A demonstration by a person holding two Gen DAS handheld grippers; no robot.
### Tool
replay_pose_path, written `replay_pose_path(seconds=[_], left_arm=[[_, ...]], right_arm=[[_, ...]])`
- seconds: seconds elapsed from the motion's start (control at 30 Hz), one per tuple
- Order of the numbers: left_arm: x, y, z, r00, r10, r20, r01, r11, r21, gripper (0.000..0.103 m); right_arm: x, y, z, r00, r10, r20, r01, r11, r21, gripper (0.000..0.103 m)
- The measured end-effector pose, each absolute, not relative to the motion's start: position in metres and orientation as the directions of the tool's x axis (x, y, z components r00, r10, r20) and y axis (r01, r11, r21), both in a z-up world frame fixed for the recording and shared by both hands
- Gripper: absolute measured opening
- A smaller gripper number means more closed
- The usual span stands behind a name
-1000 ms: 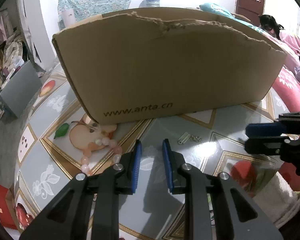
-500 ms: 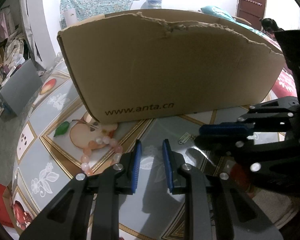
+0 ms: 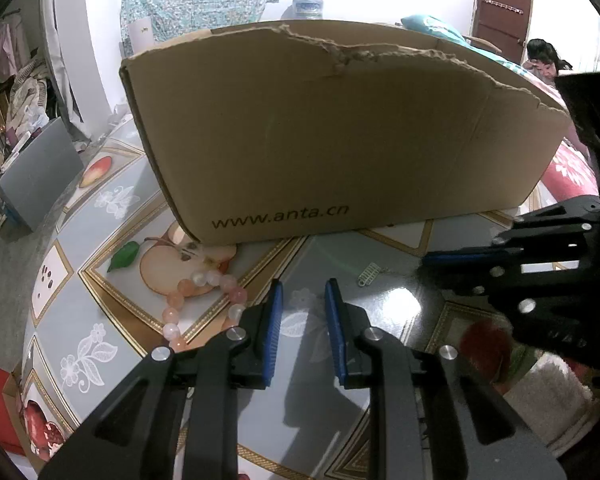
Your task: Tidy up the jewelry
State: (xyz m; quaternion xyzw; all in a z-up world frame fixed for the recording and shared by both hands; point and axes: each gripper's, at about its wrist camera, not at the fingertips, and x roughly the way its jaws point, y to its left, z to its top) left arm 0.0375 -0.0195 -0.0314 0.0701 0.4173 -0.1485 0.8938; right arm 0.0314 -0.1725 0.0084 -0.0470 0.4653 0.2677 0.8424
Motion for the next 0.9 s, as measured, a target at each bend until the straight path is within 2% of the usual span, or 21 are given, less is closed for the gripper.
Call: replay_pose_path(seconds=[0.67, 0.9], left_arm=[[0.037, -0.018, -0.029, 0.607, -0.203, -0.768, 0.315, 0.949, -0.002, 0.021], [0.037, -0.016, -0.028, 0.603, -0.209, -0.77, 0.309, 0.951, -0.016, 0.021]], right_arm=[[0.017, -0.215, 0.043, 0.511, 0.446, -0.735, -0.407, 0.878, 0.25, 0.0], [0.02, -0.208, 0.035, 0.504, 0.451, -0.737, -0.4, 0.878, 0.263, 0.0]])
